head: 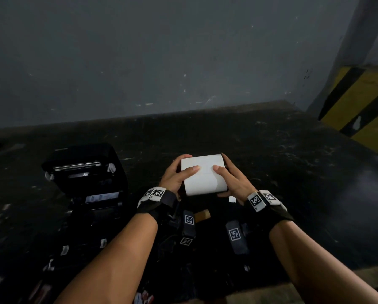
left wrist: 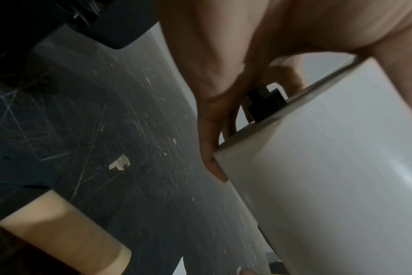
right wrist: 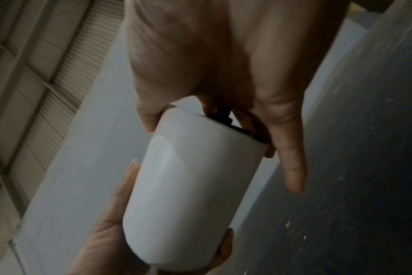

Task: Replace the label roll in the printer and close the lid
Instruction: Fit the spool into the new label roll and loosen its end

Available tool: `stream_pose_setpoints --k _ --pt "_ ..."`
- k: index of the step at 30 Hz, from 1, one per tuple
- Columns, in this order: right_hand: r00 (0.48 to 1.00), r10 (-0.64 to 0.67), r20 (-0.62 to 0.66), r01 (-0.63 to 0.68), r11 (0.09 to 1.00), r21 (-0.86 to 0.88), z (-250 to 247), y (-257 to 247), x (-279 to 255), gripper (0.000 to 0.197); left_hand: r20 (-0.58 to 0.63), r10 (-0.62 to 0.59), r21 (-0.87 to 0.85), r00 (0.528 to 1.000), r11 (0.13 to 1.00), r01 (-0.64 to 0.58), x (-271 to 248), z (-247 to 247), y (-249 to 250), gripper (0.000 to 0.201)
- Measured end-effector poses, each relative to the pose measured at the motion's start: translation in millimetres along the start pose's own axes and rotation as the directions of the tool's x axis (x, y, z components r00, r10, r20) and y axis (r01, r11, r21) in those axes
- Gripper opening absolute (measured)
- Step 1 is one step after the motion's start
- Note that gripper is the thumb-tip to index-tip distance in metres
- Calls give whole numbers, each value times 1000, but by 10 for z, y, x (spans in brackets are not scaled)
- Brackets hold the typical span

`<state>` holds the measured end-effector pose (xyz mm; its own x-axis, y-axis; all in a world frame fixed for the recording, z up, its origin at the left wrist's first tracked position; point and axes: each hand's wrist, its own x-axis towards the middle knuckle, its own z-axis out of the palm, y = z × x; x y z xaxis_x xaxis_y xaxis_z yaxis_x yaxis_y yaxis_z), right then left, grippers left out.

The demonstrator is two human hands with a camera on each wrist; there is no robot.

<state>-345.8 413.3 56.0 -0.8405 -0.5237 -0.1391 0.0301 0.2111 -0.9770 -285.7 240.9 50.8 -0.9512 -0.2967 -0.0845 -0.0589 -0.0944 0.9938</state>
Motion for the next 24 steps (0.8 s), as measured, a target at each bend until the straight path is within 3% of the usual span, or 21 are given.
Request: stream_pose_setpoints --k 8,18,24 --pt "998 -59 -13 60 992 115 116 21 11 64 11 46 58 999 997 -46 -3 -77 53 41" --pt "991 -97 -96 108 988 113 240 -3 50 68 52 46 68 998 996 -50 23 -154 110 50" --pt "992 -67 -105 83 985 149 302 21 89 73 36 23 37 999 999 -25 35 -304 29 71"
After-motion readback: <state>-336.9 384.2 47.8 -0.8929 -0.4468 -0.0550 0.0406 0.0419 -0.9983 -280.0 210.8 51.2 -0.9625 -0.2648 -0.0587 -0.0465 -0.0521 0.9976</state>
